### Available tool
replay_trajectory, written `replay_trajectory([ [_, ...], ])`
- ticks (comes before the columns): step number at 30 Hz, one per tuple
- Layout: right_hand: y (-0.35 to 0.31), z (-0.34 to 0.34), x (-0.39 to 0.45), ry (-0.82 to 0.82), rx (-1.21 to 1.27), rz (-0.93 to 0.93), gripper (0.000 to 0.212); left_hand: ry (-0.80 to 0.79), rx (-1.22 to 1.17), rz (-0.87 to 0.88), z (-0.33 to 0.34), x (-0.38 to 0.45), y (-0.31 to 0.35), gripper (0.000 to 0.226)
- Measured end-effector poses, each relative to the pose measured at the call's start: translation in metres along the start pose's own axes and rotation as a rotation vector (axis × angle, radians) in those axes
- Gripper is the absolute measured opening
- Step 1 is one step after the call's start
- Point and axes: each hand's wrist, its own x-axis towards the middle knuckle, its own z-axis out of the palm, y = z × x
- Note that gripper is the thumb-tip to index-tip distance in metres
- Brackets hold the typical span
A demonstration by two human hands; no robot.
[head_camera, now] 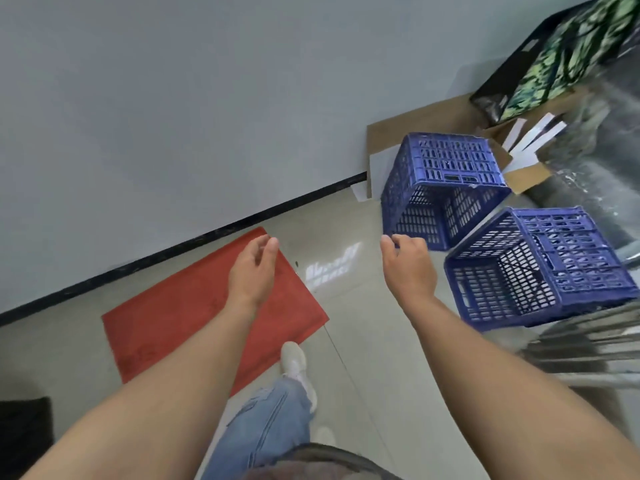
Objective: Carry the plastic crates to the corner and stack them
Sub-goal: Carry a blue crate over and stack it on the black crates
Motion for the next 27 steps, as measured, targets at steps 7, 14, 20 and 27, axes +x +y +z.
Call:
replay_trajectory([
  [7, 0.004, -0.009, 0.063, 0.066, 0.036, 0.114, 0.042, -0.146, 0.059, 0.026, 0.056, 0.065, 0.039, 0.045],
  [14, 0.019, -0.032, 0.114, 0.14, 0.033, 0.246, 0.043, -0.309, 0.111, 0.052, 0.108, 0.117, 0.072, 0.047],
  [20, 0.058, -0.05, 0.146, 0.208, 0.016, 0.351, 0.045, -0.439, 0.156, 0.122, 0.174, 0.138, 0.1, 0.046],
  [27, 0.143, -0.088, 0.184, 0.236, -0.012, 0.461, 0.043, -0.522, 0.269, 0.15, 0.266, 0.136, 0.118, 0.045],
])
